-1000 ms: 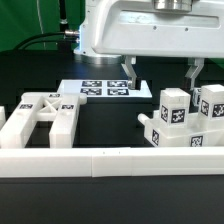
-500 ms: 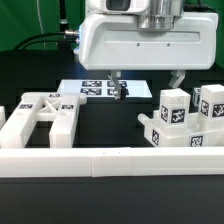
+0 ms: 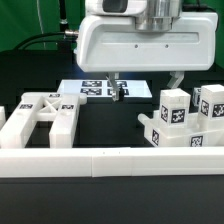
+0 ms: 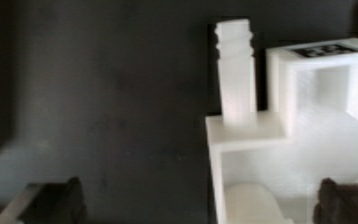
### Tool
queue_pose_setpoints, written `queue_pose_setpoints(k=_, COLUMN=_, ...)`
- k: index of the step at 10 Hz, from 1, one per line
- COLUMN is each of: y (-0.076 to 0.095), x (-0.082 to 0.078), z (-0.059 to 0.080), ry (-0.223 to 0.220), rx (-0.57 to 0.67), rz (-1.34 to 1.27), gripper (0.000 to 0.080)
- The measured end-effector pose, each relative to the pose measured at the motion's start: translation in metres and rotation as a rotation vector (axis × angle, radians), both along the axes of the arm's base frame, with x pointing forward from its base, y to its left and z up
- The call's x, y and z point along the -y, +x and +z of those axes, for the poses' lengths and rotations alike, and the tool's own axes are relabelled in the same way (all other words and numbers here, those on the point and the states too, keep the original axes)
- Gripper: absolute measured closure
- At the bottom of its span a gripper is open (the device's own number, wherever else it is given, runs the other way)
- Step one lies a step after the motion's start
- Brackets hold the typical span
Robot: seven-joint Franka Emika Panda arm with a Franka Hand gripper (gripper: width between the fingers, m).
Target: Assemble chair
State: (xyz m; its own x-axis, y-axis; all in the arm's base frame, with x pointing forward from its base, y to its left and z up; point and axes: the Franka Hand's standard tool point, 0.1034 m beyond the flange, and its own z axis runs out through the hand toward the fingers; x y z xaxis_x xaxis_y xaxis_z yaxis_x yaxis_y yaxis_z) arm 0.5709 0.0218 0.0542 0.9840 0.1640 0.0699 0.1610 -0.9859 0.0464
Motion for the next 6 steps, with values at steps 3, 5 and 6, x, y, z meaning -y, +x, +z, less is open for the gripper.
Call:
queue_pose_setpoints(k=3, y=0.002, x=0.000, z=-0.015, ry=-0.016, rx=0.030, rz=0.009, gripper=0.0150)
queue_pose_setpoints(k=5, y=0.005, x=-0.001, z=-0.014, ry=-0.018, rx=0.054, rz=-0.009, gripper=0.0150)
queue_pose_setpoints(k=6, y=0.005, x=0.000, z=-0.015, ry=-0.018, rx=0.053, rz=-0.010, gripper=0.0150)
